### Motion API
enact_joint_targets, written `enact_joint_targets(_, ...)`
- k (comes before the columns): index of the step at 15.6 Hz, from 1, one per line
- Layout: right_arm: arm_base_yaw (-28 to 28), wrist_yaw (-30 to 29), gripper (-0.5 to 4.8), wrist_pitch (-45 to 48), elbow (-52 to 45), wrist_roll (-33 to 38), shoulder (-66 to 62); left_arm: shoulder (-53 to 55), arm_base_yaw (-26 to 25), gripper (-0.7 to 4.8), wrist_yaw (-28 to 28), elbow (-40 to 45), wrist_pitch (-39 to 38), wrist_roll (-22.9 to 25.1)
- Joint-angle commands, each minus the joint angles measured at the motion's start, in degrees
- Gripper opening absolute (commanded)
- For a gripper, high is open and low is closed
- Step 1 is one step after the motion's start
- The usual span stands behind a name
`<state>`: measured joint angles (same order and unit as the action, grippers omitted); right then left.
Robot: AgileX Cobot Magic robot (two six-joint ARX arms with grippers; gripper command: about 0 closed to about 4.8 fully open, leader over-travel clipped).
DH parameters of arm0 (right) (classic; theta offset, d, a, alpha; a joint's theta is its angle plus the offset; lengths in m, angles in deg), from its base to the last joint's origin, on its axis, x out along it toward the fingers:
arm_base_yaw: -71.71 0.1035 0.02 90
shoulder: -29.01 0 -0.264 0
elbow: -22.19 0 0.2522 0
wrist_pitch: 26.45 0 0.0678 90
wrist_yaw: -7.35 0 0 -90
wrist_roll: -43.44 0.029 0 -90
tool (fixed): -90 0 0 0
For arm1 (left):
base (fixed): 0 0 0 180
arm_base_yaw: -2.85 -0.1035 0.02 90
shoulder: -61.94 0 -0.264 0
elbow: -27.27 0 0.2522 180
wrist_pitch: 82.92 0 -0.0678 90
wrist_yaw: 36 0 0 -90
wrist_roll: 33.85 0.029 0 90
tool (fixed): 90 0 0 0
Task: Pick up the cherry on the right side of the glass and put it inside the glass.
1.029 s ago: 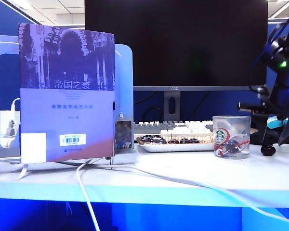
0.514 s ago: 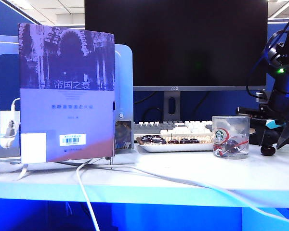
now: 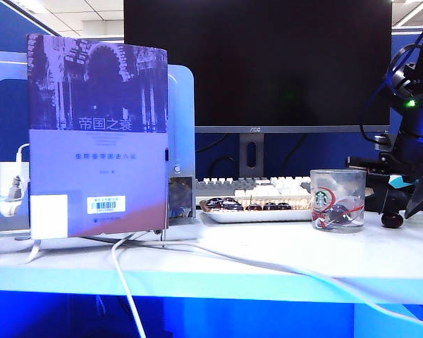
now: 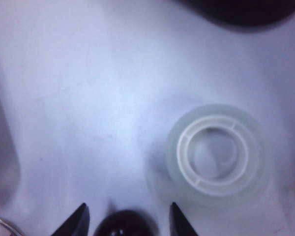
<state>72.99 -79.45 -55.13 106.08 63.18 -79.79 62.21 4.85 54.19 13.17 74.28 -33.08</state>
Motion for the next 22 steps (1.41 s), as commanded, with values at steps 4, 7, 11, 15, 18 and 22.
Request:
enact_joint_targets(4, -0.11, 4.57, 2.20, -5.73, -0.35, -2.45, -0.55, -0.17, -0.04, -0.05, -0.22, 0.04, -0.68, 0.26)
enact_joint_targets(7, -0.04, 4.37, 2.20, -5.92, -0.35, -3.41, -0.55, -0.17, -0.04, -0.05, -0.22, 0.04, -0.68, 0.26)
enact_joint_targets(11, -0.02, 1.01, 2.20, -5.73, -0.33, -3.56, -0.55, -0.17, -0.04, -0.05, -0.22, 0.04, -0.68, 0.26)
enact_joint_targets(15, -0.11, 4.17, 2.20, -5.16, -0.33, -3.54, -0.55, -0.17, -0.04, -0.05, -0.22, 0.04, -0.68, 0.26)
enact_joint_targets(18, -0.11, 6.38, 2.20, -4.24, -0.33, -3.13, -0.55, -0.17, -0.04, -0.05, -0.22, 0.04, -0.68, 0.26)
enact_joint_targets(22, -0.09, 2.78, 2.20, -0.74, -0.33, 0.68, -0.48, -0.17, -0.04, -0.05, -0.22, 0.04, -0.68, 0.26)
